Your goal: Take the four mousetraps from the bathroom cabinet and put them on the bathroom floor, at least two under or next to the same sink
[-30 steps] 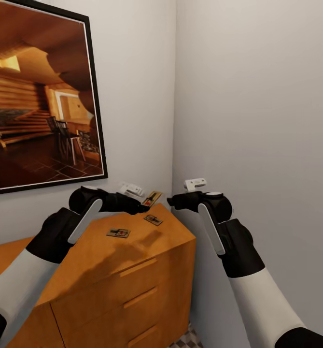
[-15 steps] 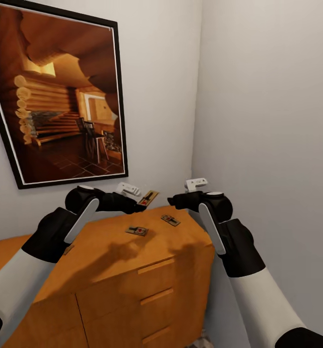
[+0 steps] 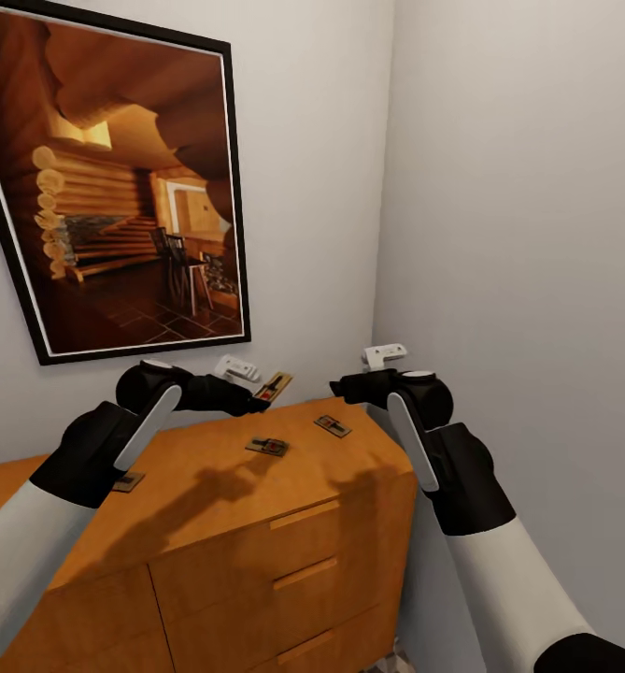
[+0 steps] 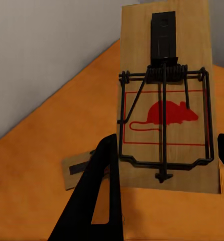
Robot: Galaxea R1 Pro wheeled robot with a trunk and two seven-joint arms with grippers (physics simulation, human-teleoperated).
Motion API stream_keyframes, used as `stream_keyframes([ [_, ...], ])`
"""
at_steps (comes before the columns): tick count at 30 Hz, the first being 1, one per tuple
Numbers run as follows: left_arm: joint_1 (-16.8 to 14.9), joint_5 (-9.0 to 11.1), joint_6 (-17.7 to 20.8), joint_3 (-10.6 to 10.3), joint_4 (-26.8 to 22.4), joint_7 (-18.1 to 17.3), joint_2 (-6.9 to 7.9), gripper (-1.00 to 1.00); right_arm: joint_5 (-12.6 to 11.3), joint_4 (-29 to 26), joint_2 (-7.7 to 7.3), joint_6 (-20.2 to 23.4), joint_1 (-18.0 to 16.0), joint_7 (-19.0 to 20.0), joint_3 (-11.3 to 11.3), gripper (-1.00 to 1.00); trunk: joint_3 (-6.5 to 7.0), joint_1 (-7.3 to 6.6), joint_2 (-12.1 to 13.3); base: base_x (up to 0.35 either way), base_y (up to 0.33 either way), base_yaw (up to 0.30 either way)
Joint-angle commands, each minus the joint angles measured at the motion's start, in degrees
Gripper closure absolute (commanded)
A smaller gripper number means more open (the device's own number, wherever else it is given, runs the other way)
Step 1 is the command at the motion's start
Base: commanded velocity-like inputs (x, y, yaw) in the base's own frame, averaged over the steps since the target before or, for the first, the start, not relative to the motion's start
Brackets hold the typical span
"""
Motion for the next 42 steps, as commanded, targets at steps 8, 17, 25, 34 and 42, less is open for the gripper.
stream_keyframes([
  [8, -0.06, -0.43, 0.09, -0.09, 3.99, -0.58, 0.21, 1.0, 0.04, -0.13, -0.05, 0.19, -0.12, -1.15, -1.03, -1.0, -0.07, 0.0, -0.04, 0.0, 0.0, 0.0],
  [17, -0.06, -0.34, 0.09, -0.12, 5.73, -0.58, 0.24, 1.0, 0.03, -1.32, 0.18, 0.19, -0.09, -1.05, -2.73, -1.0, -0.07, 0.0, -0.04, 0.0, 0.0, 0.0],
  [25, -0.05, -0.33, 0.09, -0.12, 5.98, -0.58, 0.25, 1.0, 0.03, -1.77, 0.41, 0.19, -0.13, -1.09, -2.93, -1.0, -0.07, 0.0, -0.04, 0.0, 0.0, 0.149],
  [34, -0.04, -0.31, 0.09, -0.04, 6.08, -0.58, 0.25, 1.0, 0.03, -1.79, 0.35, 0.19, -0.07, -1.13, -2.95, -1.0, -0.07, 0.0, -0.04, 0.0, 0.0, 0.272],
  [42, -0.06, -0.32, 0.09, -0.11, 6.82, -0.58, 0.25, 1.0, 0.15, -1.51, -0.03, 0.19, -0.05, -1.28, -3.01, -1.0, -0.07, 0.0, -0.04, 0.0, 0.0, 0.078],
])
